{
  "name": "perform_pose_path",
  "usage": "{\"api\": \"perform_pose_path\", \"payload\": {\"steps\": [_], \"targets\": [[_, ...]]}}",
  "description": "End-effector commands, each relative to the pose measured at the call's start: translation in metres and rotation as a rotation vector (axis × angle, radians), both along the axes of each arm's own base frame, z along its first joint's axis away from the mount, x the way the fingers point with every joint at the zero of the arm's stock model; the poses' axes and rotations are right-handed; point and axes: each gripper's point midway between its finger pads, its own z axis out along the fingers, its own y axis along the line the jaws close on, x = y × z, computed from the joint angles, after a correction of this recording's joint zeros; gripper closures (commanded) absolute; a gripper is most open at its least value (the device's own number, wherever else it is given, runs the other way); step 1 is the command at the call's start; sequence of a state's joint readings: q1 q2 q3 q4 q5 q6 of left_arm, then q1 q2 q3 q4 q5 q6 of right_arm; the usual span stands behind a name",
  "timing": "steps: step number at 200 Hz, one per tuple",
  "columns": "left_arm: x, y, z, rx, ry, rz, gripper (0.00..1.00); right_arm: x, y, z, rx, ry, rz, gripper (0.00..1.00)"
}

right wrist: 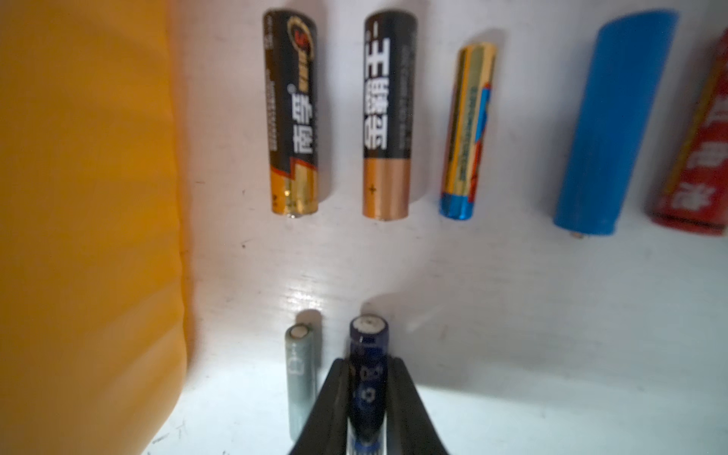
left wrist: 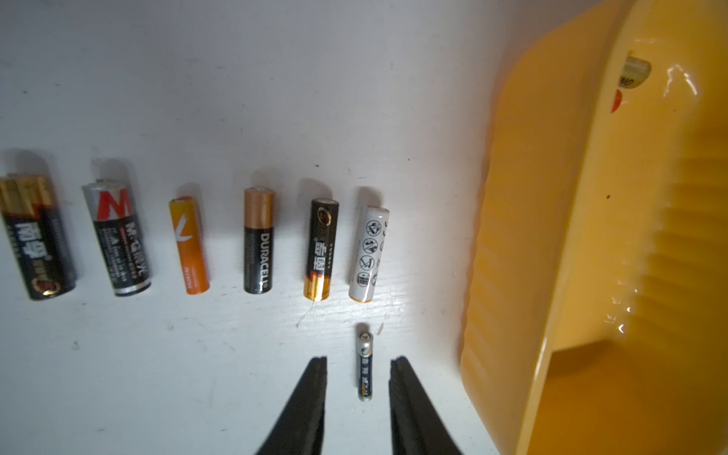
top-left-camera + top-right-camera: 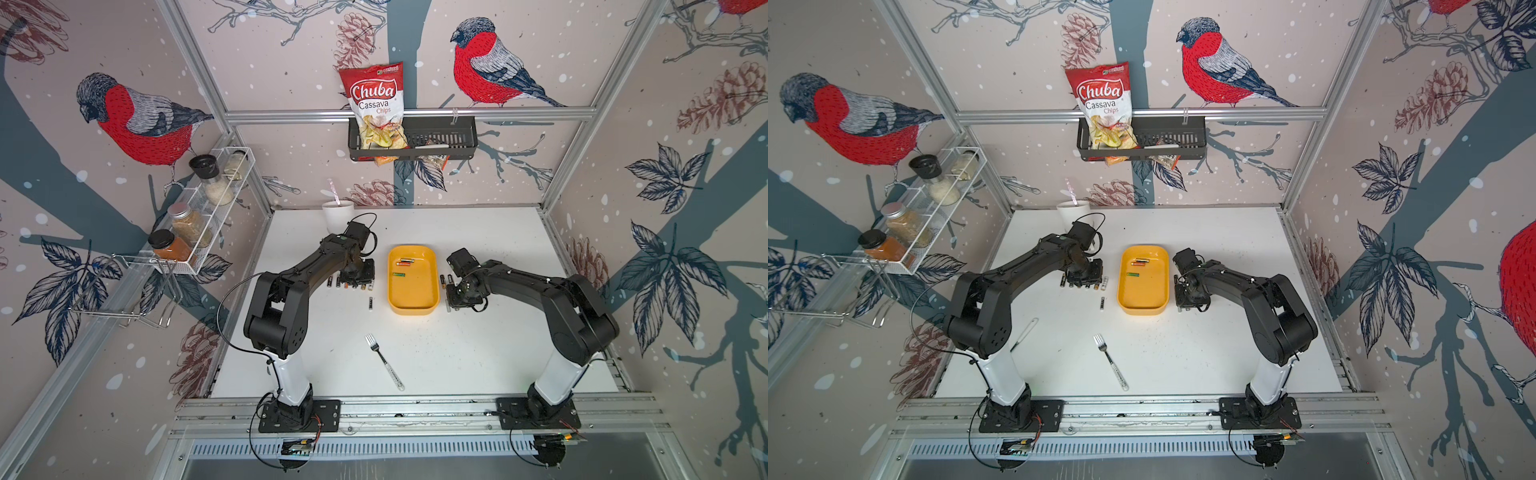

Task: Take the batteries out of the storage box
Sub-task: Place the battery at the center of the board.

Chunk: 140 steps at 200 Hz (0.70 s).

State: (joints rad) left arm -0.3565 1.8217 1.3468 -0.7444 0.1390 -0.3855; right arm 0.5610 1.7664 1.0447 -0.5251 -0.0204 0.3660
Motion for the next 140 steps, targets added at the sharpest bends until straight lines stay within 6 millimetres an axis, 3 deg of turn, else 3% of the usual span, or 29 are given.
{"api": "perform_pose_path", "payload": {"steps": [1, 140], "targets": [[-0.0004, 0.0002, 0.0019, -0.008, -0.003, -0.004, 0.68, -0.0031, -0.0009, -0.004, -0.006, 0.014, -0.004, 0.78], [-0.0008, 0.0012, 0.0033, -0.004, -0.004, -0.005, 0.68, -0.0025, -0.0033, 0.0024, -0.021, 0.0, -0.001, 0.73]]}}
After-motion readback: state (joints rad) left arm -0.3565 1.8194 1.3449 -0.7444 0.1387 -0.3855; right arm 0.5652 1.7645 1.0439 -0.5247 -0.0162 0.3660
